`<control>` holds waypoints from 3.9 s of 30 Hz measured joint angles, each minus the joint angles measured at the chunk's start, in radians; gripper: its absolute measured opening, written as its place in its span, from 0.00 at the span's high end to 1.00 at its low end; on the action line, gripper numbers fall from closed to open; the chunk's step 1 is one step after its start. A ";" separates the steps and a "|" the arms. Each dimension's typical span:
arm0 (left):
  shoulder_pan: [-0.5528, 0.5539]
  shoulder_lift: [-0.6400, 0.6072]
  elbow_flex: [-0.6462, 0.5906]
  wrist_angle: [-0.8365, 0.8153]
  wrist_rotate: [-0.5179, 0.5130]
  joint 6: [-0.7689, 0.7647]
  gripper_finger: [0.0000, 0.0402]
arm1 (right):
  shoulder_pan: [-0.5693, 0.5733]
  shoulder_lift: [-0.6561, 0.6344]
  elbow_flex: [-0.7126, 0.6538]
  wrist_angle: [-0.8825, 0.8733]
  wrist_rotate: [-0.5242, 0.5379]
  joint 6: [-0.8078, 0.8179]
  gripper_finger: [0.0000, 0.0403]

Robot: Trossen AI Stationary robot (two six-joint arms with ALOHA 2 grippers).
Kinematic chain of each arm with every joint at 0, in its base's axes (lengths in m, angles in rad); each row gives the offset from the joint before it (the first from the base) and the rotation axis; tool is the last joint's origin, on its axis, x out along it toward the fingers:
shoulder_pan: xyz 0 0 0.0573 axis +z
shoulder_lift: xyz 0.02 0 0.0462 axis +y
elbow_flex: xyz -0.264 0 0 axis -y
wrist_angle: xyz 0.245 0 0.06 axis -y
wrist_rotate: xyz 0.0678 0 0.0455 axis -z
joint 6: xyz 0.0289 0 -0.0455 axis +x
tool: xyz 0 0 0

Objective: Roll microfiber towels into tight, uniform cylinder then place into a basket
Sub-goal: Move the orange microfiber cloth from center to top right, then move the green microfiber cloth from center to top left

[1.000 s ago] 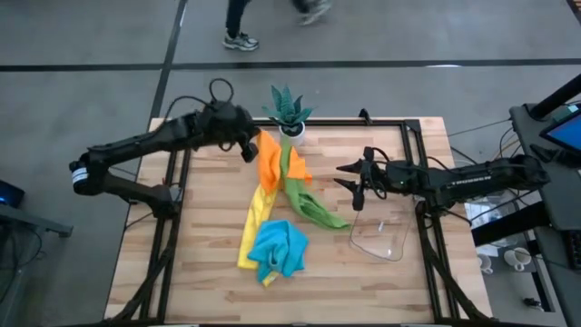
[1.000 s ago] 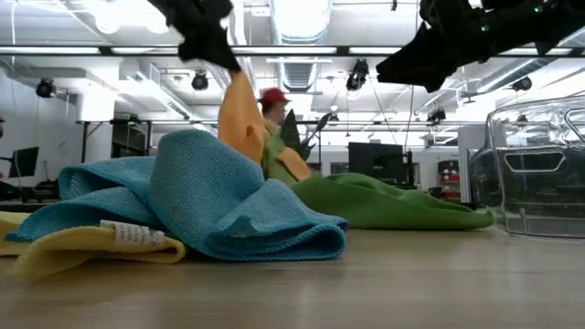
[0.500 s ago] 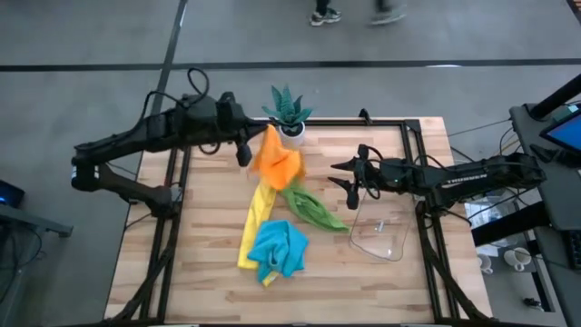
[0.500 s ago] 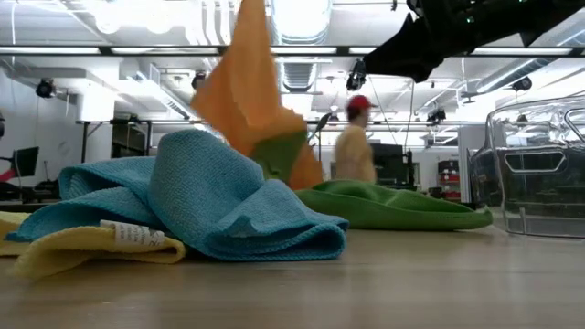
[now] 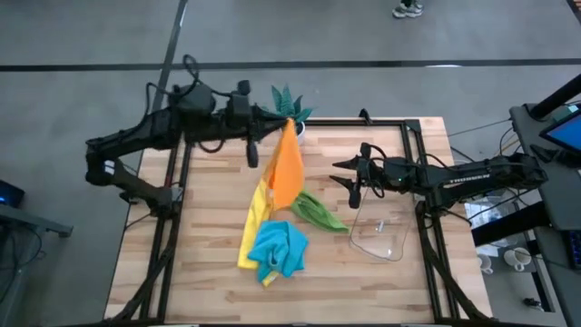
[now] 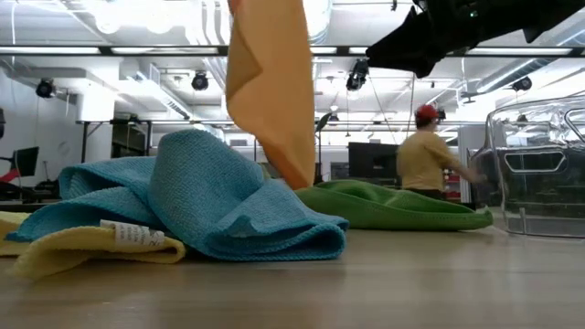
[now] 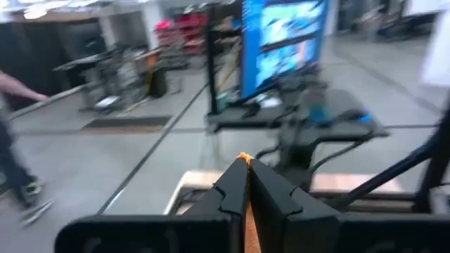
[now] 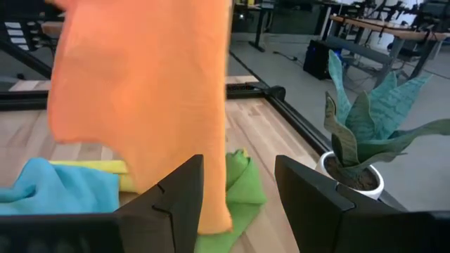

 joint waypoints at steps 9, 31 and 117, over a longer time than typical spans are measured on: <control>-0.015 0.198 0.312 -0.010 0.064 0.046 1.00 | 0.000 0.003 -0.001 -0.085 0.000 0.003 0.57; 0.062 0.530 0.300 -0.024 0.063 0.094 1.00 | 0.000 -0.407 -0.001 -0.173 -0.001 -0.109 0.66; 0.205 0.383 -0.645 -0.362 -0.096 0.273 1.00 | 0.001 -0.570 -0.002 -0.211 -0.002 -0.119 0.68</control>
